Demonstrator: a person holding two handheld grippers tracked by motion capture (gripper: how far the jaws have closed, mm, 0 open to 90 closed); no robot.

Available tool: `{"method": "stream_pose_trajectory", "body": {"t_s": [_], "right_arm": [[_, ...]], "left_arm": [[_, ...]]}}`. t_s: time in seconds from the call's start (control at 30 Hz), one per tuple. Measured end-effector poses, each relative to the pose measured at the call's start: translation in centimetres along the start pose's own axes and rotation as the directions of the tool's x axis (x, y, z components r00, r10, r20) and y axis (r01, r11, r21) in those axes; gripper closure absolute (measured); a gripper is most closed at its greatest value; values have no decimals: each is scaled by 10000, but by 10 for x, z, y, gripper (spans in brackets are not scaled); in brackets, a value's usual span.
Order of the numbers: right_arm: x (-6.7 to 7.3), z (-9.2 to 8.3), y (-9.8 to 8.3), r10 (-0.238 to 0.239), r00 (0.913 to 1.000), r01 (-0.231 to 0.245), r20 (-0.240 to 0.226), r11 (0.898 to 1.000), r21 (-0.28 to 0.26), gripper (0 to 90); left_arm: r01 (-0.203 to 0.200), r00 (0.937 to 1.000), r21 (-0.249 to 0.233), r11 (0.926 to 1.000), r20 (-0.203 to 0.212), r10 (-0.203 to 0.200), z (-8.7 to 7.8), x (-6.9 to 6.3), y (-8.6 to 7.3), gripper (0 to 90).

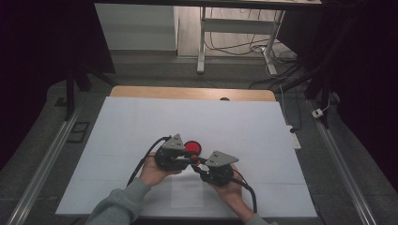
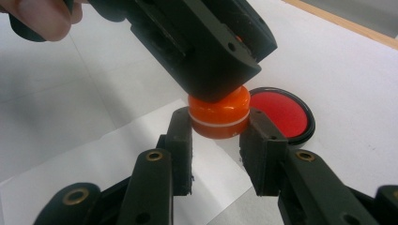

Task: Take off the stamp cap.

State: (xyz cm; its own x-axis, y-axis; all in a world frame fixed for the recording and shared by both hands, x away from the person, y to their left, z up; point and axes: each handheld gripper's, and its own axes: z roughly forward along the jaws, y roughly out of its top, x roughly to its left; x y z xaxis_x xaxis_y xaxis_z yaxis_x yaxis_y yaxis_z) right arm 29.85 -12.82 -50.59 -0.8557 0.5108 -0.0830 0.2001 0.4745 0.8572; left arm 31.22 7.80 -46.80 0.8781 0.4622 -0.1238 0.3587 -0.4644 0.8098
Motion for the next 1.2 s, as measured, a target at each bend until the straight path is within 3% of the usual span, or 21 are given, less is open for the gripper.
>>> {"method": "stream_pose_trajectory", "body": {"t_s": [0.77,0.8,0.83,0.93,1.03,1.2], "right_arm": [[0,0,-1,-119,9999,119,-10,9999,119,650],[0,0,-1,-117,9999,117,-8,9999,110,650],[-1,3,-4,-219,9997,214,84,9982,557,649],[-3,4,-12,55,10000,-58,78,9989,476,650],[-3,1,-5,-31,9999,28,108,9997,258,650],[-4,0,-6,10,10000,-11,41,9998,206,649]], "left_arm": [[-1,10000,34,10000,-6,1,1,0,-1,723],[14,9998,-141,9999,-213,-17,0,-1,-1,723],[80,9972,-673,9977,-735,-130,-13,3,0,724],[314,9972,-977,9947,-641,-377,-25,10,-1,724],[444,9966,-993,9941,-645,-510,-28,14,-3,724],[225,9985,-804,9965,-482,-264,-22,9,-2,724]]}}
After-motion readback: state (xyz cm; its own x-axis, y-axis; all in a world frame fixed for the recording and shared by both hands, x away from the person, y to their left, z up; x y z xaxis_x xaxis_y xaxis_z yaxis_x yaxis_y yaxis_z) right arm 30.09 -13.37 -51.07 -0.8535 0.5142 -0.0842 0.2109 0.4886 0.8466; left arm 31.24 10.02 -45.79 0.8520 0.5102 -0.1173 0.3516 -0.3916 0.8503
